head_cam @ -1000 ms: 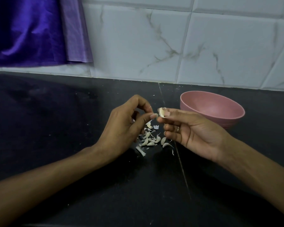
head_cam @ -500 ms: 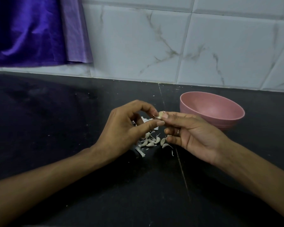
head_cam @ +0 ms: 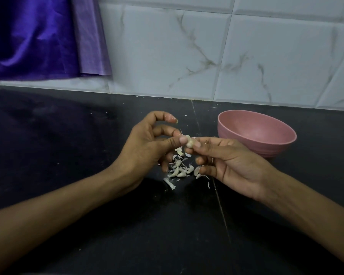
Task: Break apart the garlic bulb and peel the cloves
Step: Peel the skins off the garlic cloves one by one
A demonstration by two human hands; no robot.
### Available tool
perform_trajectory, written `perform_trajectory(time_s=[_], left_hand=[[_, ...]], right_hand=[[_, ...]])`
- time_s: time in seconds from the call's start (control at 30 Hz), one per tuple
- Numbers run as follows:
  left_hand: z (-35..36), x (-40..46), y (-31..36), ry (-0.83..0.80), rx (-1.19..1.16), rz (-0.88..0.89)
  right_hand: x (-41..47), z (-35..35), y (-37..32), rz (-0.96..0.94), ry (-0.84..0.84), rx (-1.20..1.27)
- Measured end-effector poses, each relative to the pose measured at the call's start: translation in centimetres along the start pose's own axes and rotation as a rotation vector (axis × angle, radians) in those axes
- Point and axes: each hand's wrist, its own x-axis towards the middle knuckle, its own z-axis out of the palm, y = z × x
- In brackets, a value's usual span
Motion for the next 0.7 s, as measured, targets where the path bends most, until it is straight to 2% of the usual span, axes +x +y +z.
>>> perform_trajectory(time_s=[0.33,0.7], left_hand=[[0.48,-0.20,0.22,-0.048,-0.145,-0.196],[0.87,-0.73,0.54,-0.078,-0.180,-0.259]], right_hand=[[0.06,0.24,0.36,-0.039,0.018,-0.045],[-0.40,0.83,0.42,-0.188,0.075,-0.219]])
